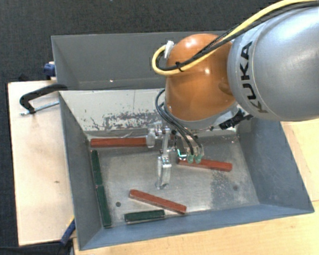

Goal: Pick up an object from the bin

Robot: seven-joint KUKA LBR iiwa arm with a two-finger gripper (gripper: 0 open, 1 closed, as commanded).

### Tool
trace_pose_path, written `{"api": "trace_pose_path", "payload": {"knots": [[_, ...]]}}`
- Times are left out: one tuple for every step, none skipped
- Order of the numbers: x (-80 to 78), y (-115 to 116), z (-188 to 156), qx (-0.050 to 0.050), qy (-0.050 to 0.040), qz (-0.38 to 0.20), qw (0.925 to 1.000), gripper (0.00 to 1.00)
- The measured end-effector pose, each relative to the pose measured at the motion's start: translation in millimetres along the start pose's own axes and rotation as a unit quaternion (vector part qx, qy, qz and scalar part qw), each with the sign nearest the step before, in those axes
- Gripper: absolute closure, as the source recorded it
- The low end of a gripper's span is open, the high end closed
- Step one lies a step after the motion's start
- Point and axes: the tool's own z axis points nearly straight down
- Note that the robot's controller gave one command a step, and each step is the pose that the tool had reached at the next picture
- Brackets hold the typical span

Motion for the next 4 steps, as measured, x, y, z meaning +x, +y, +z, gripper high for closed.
{"api": "trace_pose_path", "payload": {"knots": [[-1.7, -0.6, -4.0, -0.001, -0.0041, 0.001, 1.0000, 0.00], [6.0, -4.6, 42.1, -0.001, -0.0074, 0.015, 0.9999, 0.00], [14.9, -3.1, 78.8, 0.000, -0.0020, 0.087, 0.9962, 0.00], [12.3, -17.0, 117.4, -0.001, -0.0041, 0.058, 0.9983, 0.00]]}}
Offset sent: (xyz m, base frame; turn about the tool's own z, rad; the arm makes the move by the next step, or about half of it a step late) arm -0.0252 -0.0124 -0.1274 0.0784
